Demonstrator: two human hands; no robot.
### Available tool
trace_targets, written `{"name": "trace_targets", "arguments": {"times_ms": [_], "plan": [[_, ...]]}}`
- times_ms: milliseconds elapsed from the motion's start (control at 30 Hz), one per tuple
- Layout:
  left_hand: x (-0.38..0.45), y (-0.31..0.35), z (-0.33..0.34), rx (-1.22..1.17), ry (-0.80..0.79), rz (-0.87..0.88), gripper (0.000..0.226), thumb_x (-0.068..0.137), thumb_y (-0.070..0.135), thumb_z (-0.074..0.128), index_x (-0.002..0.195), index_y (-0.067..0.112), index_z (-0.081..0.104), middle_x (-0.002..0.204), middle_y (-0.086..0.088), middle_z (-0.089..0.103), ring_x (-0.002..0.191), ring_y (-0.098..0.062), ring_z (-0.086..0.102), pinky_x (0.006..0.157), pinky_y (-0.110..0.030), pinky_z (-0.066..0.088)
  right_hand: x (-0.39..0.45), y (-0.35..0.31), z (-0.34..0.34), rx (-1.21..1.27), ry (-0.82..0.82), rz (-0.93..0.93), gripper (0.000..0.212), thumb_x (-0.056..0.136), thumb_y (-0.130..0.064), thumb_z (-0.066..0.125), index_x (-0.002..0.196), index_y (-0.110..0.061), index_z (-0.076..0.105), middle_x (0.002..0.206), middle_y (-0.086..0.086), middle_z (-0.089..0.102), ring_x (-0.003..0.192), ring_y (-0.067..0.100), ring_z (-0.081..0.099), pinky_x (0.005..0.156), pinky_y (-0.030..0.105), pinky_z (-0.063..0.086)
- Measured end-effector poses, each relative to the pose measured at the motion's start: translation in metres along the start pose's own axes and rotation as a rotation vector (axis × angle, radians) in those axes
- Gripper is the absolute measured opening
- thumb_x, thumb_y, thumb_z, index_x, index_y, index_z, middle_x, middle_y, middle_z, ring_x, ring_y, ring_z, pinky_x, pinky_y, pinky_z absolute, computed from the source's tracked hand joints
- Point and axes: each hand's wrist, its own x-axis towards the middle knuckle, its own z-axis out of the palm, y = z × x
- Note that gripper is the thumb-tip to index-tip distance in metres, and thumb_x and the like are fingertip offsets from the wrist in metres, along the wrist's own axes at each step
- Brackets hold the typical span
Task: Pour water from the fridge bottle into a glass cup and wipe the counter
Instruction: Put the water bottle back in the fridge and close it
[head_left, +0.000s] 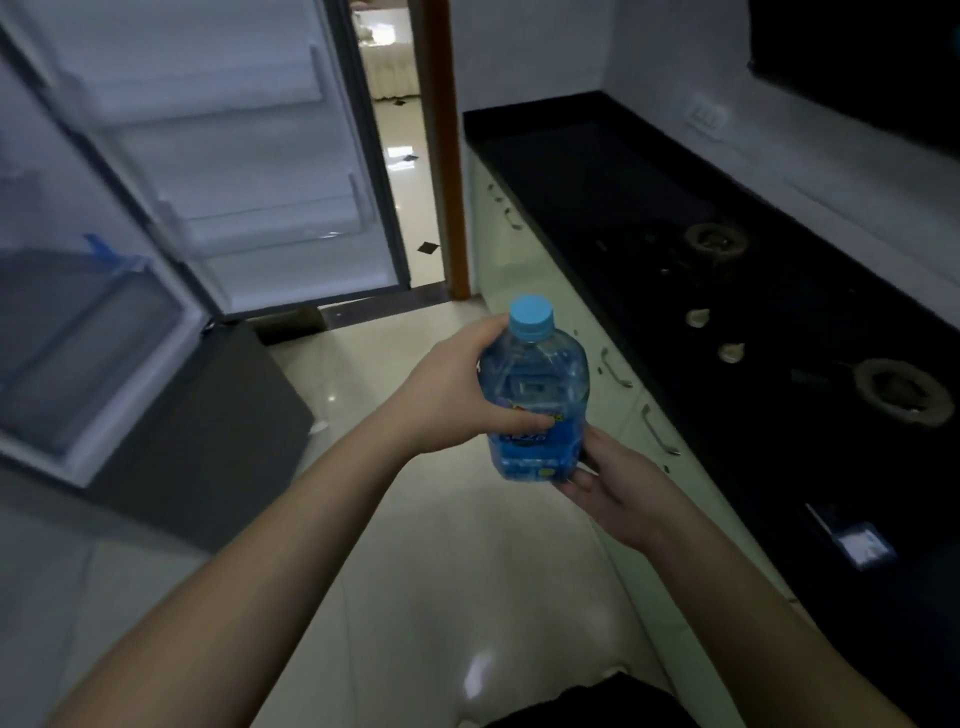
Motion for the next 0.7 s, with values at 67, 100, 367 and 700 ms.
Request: {"name": "trace_targets", "arguments": {"times_ms": [67, 100, 367, 700], "plan": [[-0.018, -0.012, -0.020, -0.012, 0.053, -0.030, 0.078, 0.064, 0.036, 0.089, 0.131, 0.033, 0.050, 0.119, 0.020, 0.059, 0.107, 0.009, 0.057, 0.082, -0.010, 0.052, 0.007, 0.007, 0.027, -0.040, -0.039, 0.034, 0.028, 0.099, -0.028, 0.055, 0.123, -0.017, 0.064, 0.109, -0.001, 0.074, 0.100, 0.020, 0.071, 0.077, 0.028, 0.057], [-0.027, -0.017, -0.029, -0.019, 0.079, -0.046, 0.078, 0.064, 0.036, 0.089, 0.131, 0.033, 0.050, 0.120, 0.020, 0.059, 0.107, 0.008, 0.057, 0.082, -0.011, 0.052, 0.011, 0.011, 0.038, -0.068, -0.059, 0.052, 0.029, 0.098, -0.029, 0.056, 0.124, -0.018, 0.064, 0.109, -0.001, 0.074, 0.099, 0.019, 0.071, 0.079, 0.029, 0.056], [-0.070, -0.052, -0.094, -0.065, 0.271, -0.221, 0.069, 0.066, 0.028, 0.089, 0.123, 0.035, 0.052, 0.113, 0.021, 0.062, 0.102, 0.010, 0.059, 0.076, -0.010, 0.052, 0.050, 0.022, 0.114, -0.252, -0.267, 0.176, 0.027, 0.096, -0.032, 0.059, 0.119, -0.022, 0.065, 0.115, 0.002, 0.071, 0.102, 0.022, 0.070, 0.085, 0.035, 0.056], [-0.057, -0.074, -0.153, -0.010, 0.514, -0.374, 0.067, 0.066, 0.030, 0.089, 0.122, 0.037, 0.053, 0.107, 0.022, 0.066, 0.096, 0.008, 0.063, 0.075, -0.013, 0.054, 0.121, -0.006, 0.199, -0.398, -0.454, 0.281, 0.026, 0.094, -0.031, 0.063, 0.116, -0.019, 0.068, 0.106, 0.003, 0.074, 0.095, 0.022, 0.072, 0.084, 0.036, 0.057]]}}
